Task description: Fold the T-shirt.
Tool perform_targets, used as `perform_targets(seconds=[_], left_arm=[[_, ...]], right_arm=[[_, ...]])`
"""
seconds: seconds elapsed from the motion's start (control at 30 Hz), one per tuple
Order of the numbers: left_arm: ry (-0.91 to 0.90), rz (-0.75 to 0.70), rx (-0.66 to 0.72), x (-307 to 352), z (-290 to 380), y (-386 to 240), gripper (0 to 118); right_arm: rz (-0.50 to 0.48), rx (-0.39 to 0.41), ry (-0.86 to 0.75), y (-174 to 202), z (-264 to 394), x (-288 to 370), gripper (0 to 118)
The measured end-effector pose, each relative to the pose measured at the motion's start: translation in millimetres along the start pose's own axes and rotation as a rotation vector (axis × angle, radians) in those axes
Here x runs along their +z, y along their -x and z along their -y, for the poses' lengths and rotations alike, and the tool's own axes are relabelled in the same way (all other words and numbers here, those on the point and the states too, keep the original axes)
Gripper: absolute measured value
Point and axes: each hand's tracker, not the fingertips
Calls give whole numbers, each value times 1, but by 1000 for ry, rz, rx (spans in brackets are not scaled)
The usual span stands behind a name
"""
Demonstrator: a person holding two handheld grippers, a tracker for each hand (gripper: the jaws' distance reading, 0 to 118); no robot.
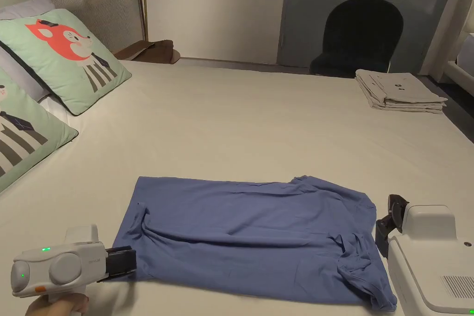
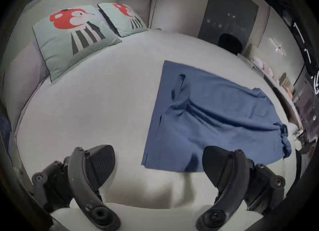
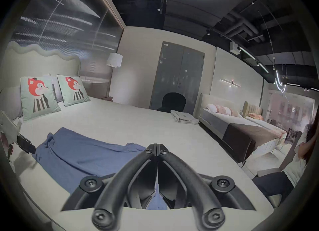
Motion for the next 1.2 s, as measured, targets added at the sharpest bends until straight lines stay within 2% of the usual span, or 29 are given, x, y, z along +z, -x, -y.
perform_targets(seconds=[0.07,0.1,0.17,0.27,0.33,0.37,0.47,0.53,0.63,0.67,0.7,0.77,0.8,0.93,0.97,1.0,1.03,1.07,1.1,1.13,1.2], left_arm=[[4,-4,-29,-9,3,-5,83],[10,-3,-39,-13,5,-8,71],[44,-1,-58,-20,8,-17,68],[16,-33,-107,-22,11,-29,56],[19,10,-130,-19,10,-36,18],[22,16,-129,-18,9,-40,9],[-10,-5,-205,-12,7,-50,7],[-25,9,-193,-3,2,-49,7],[-57,57,-143,11,-8,-44,7],[-62,60,-132,14,-10,-42,7],[-63,65,-124,16,-13,-40,6],[-61,86,-106,18,-17,-37,6],[-61,90,-101,18,-18,-36,6],[-58,98,-97,20,-15,-34,6],[-57,101,-97,20,-13,-33,6],[-57,102,-97,21,-12,-34,6],[-57,102,-98,21,-10,-34,6],[-57,100,-100,21,-9,-33,6],[-56,96,-100,21,-8,-32,6],[-55,91,-98,19,-7,-30,6],[-58,78,-88,20,-4,-27,6]], right_arm=[[-3,1,12,0,2,-3,0],[-4,1,18,0,3,-6,0],[-1,-1,28,-2,7,-10,0],[0,-8,39,-5,11,-12,0],[4,-7,45,-8,14,-12,0],[7,-6,49,-9,15,-12,0],[15,-12,70,-16,20,-14,0],[9,-42,146,-23,28,-21,0],[-10,-161,321,-35,53,-39,5],[-7,-196,367,-37,61,-43,18],[-4,-225,409,-39,73,-47,50],[-17,-251,509,-38,94,-57,98],[-23,-258,557,-36,105,-62,109],[-18,-276,616,-25,129,-71,105],[-39,-271,624,-22,131,-71,98],[-61,-269,634,-20,134,-72,78],[-87,-266,642,-18,135,-74,52],[-91,-269,646,-18,135,-75,21],[-75,-265,643,-17,133,-74,11],[-60,-248,615,-19,131,-70,11],[-99,-314,579,-27,126,-63,11]])
